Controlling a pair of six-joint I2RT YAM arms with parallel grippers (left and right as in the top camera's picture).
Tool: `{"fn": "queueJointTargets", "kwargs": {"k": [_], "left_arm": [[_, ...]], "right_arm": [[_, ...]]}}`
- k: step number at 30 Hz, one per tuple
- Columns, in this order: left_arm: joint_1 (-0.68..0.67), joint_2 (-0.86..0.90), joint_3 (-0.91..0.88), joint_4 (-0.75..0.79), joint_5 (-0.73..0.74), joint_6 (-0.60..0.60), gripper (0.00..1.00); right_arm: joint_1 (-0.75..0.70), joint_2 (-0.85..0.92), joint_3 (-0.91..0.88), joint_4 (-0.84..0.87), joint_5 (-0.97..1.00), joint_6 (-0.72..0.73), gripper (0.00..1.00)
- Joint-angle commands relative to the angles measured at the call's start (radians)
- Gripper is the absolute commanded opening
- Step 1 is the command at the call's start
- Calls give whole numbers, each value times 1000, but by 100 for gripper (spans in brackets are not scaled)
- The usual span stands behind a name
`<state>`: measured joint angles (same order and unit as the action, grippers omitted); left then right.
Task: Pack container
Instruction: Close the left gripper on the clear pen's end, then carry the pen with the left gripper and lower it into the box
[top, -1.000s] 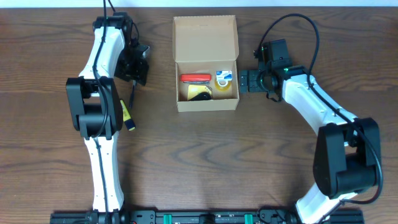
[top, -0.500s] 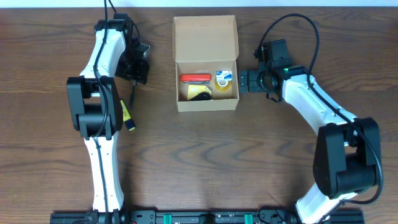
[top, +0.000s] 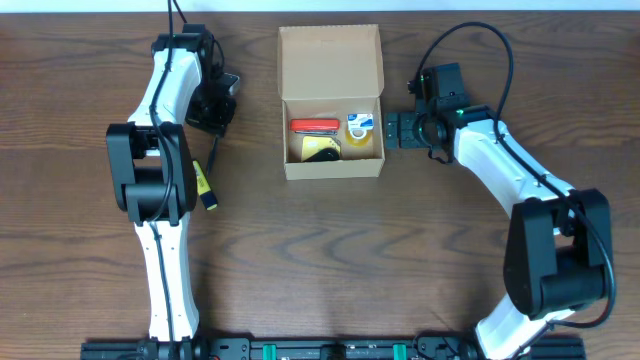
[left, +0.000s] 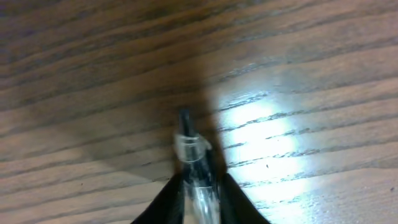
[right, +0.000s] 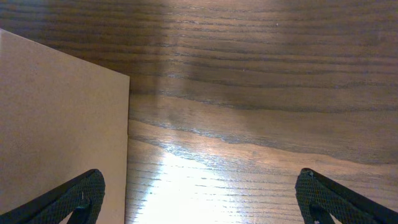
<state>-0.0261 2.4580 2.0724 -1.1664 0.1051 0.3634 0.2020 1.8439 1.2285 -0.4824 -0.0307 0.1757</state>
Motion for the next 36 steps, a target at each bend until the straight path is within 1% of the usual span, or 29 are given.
{"fn": "queueJointTargets", "kwargs": {"k": [1,2,3,11,17,22,25,29,33,36], "left_arm": [[7,24,-35,-5,-9,-28,11],[7,24,-35,-3,-9,-36,7],[7,24,-35,-3,-8,-39,6],[7,9,-24,-31,-7,-103,6],[7,-58,76,-107,-8,-106,6],[7,-165,193,-123,-8,-98,6],[2,-228,230,-123,-3,-69,6],[-34,-325,237,-116,39,29,6],[-126,-388,237,-84,74,145,6],[-206,-393,237,-58,74,256,6]], "right_arm": [[-5,0,1,-1,-3,10,99],[-5,0,1,-1,-3,10,99],[-5,0,1,-1,-3,10,99],[-5,0,1,-1,-3,10,99],[-5,0,1,-1,-3,10,99],[-5,0,1,-1,-3,10,99],[-5,0,1,-1,-3,10,99],[-5,0,1,-1,-3,10,99],[-5,0,1,-1,-3,10,99],[-5,0,1,-1,-3,10,99]]}}
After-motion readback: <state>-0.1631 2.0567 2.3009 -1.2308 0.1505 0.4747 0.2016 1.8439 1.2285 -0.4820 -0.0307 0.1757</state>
